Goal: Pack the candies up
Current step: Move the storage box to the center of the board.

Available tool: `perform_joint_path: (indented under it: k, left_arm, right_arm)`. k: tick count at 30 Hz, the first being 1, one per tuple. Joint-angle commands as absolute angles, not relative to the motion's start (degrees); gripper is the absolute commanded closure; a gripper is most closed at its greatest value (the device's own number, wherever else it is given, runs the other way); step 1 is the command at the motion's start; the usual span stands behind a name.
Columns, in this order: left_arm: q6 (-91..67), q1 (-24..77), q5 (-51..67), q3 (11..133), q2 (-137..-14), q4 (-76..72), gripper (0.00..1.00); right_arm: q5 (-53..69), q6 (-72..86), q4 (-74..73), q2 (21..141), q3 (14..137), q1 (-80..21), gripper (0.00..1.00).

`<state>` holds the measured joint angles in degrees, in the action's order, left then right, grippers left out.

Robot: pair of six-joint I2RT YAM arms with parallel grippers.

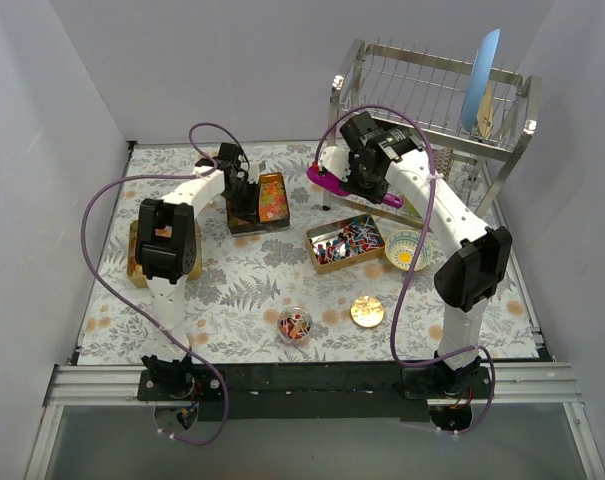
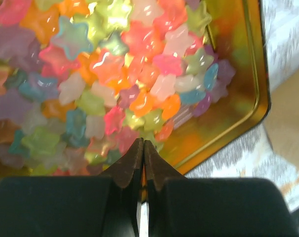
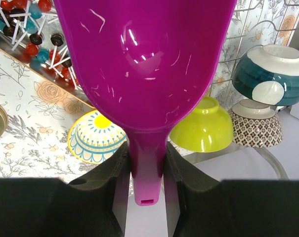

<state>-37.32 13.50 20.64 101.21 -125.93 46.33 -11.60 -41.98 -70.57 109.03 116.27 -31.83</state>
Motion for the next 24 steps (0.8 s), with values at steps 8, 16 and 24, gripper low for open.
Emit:
perform_joint_path:
  k: [8,16,24]
  left_arm:
    - [-35.95,17.83,26.10,80.26,-105.39,46.67,1.00]
    - [-35.95,20.04,26.19,67.25,-94.84,48.51,1.00]
    - [-36.91,20.04,27.51,58.45,-81.50,48.16,1.00]
  right_arm:
    - [-9.93,-41.40,-71.98,108.28,117.16,-31.64,0.99]
    - [-9.14,-41.75,-72.33,107.49,116.19,-31.99,0.99]
    - [-9.84,-41.92,-72.60,105.91,113.30,-32.69,0.99]
